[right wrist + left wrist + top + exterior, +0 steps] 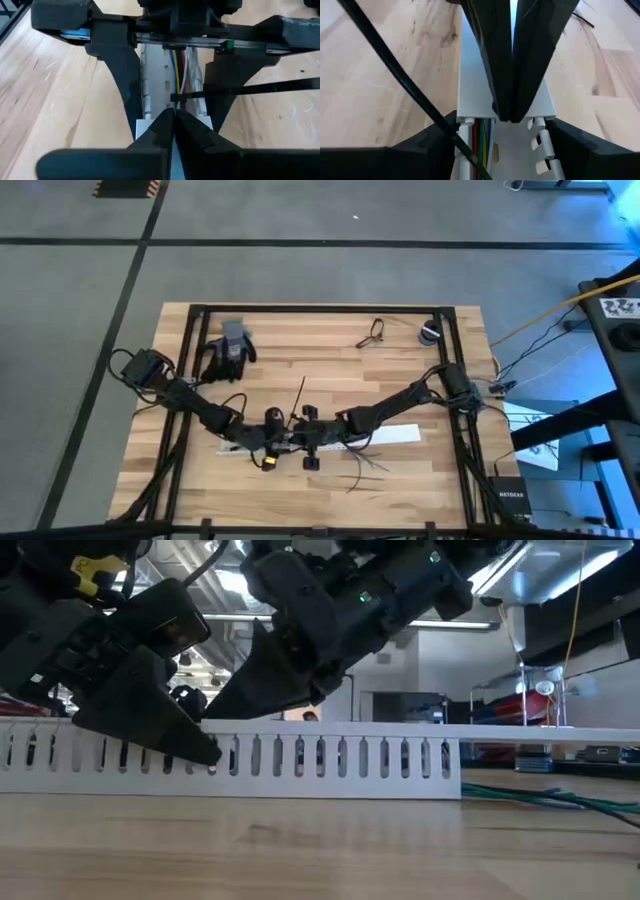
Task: Ziptie cables
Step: Close the cable duct
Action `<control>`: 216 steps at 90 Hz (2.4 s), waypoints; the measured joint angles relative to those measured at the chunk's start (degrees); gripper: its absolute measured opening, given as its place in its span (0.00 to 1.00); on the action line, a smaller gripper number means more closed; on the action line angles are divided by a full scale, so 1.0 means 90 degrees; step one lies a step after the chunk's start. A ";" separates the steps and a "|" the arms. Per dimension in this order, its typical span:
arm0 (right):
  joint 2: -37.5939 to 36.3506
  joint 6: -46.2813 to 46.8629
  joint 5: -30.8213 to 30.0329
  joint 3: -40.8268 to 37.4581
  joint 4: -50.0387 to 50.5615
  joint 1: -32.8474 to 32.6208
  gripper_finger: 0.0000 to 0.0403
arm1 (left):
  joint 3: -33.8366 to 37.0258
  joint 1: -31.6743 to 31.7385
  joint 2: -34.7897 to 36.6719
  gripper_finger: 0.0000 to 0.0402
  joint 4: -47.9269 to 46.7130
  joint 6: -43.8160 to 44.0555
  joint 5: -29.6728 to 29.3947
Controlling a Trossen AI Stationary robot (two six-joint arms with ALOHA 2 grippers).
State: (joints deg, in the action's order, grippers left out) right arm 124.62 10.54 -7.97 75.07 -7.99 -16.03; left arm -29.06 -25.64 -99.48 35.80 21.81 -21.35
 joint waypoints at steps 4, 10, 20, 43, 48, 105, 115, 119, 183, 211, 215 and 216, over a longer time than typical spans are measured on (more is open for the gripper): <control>0.0000 0.0001 0.0000 0.0000 -0.0005 0.0002 0.01 | -0.0009 0.0016 0.0000 0.56 -0.0033 0.0012 0.0019; 0.0000 0.0001 0.0002 -0.0002 -0.0011 0.0005 0.01 | -0.0010 0.0027 0.0000 0.57 -0.0038 0.0005 0.0022; 0.0002 0.0001 0.0002 -0.0002 -0.0014 0.0005 0.01 | -0.0010 0.0030 0.0028 0.61 -0.0038 0.0004 0.0046; 0.0012 -0.0050 -0.0063 -0.0007 -0.0077 0.0005 0.01 | -0.0005 0.0023 0.0092 0.64 -0.0048 0.0192 0.0001; 0.0012 -0.0052 -0.0061 -0.0007 -0.0077 0.0002 0.01 | -0.0003 0.0023 0.0092 0.64 -0.0046 0.0245 0.0007; -0.0024 -0.0054 -0.0010 0.0075 -0.0002 0.0028 0.01 | -0.0042 -0.0191 0.1364 0.74 -0.1979 0.0865 -0.0037; -0.0175 -0.0052 -0.0005 0.0235 0.0260 0.0044 0.01 | -0.0039 -0.0332 0.1982 0.74 -0.2822 0.0871 -0.0412; -0.0259 -0.0057 -0.0062 0.0286 0.0444 0.0044 0.01 | -0.0039 -0.0405 0.2209 0.74 -0.3125 0.0901 -0.0565; -0.1343 0.0784 -0.0803 0.0375 0.3628 -0.0638 0.01 | -0.0034 -0.0915 0.1631 0.74 -0.2829 0.0418 -0.0929; -0.1348 0.1136 -0.1080 -0.0177 0.2630 -0.0686 0.01 | -0.0032 -0.0725 0.0836 0.72 -0.2041 0.0485 -0.0879; -0.1348 0.1116 -0.1049 -0.0180 0.2555 -0.0675 0.01 | -0.0032 -0.0728 0.0787 0.71 -0.1899 0.0429 -0.0838; -0.1348 0.1116 -0.1049 -0.0180 0.2541 -0.0675 0.01 | -0.0032 -0.0728 0.0778 0.70 -0.1877 0.0428 -0.0825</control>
State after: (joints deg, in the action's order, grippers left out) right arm 112.49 20.58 -17.41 73.45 14.88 -22.11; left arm -29.34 -32.19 -92.48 18.91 25.66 -28.77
